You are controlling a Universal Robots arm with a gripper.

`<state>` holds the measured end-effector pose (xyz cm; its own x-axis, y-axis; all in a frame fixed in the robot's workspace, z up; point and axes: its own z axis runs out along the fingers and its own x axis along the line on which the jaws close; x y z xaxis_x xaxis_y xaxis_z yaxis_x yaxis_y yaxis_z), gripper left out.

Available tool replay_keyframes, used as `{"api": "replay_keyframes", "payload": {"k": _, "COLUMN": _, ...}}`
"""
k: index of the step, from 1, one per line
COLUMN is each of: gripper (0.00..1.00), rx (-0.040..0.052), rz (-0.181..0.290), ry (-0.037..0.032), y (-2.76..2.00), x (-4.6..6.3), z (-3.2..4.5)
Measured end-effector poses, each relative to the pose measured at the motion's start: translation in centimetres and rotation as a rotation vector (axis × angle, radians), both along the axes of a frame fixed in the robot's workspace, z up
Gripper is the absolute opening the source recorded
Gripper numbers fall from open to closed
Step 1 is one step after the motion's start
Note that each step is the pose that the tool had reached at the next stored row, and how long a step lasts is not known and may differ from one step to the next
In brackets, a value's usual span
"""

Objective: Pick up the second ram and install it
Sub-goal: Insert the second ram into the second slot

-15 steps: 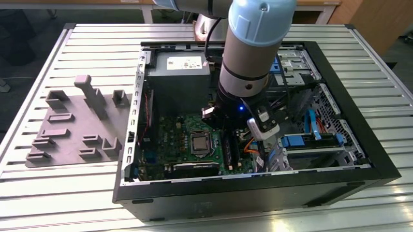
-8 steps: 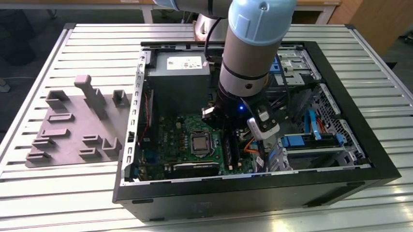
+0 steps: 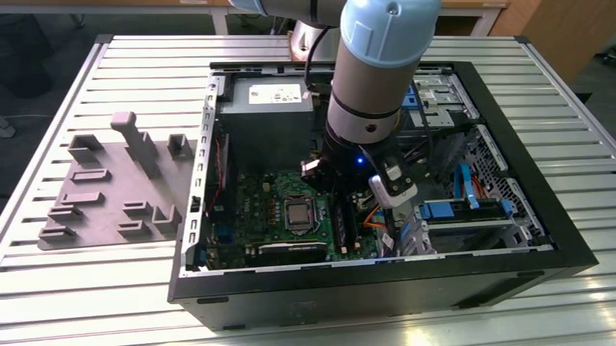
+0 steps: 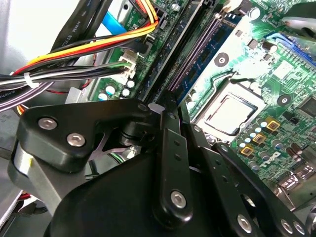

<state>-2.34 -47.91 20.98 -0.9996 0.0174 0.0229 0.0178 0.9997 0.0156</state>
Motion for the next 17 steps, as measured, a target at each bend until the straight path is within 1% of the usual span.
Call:
{"api": "replay_keyframes", "payload": {"k": 6, "gripper": 0.14, "rx": 0.0003, "rz": 0.011, "ry": -0.0001, "y": 0.0, "x": 0.01, "z": -0.09}}
{"api": "replay_keyframes", "payload": {"k": 17, "gripper": 0.14, "rx": 0.0, "rz": 0.012, "ry": 0.0006, "y": 0.0, "x": 0.0, "z": -0.36}}
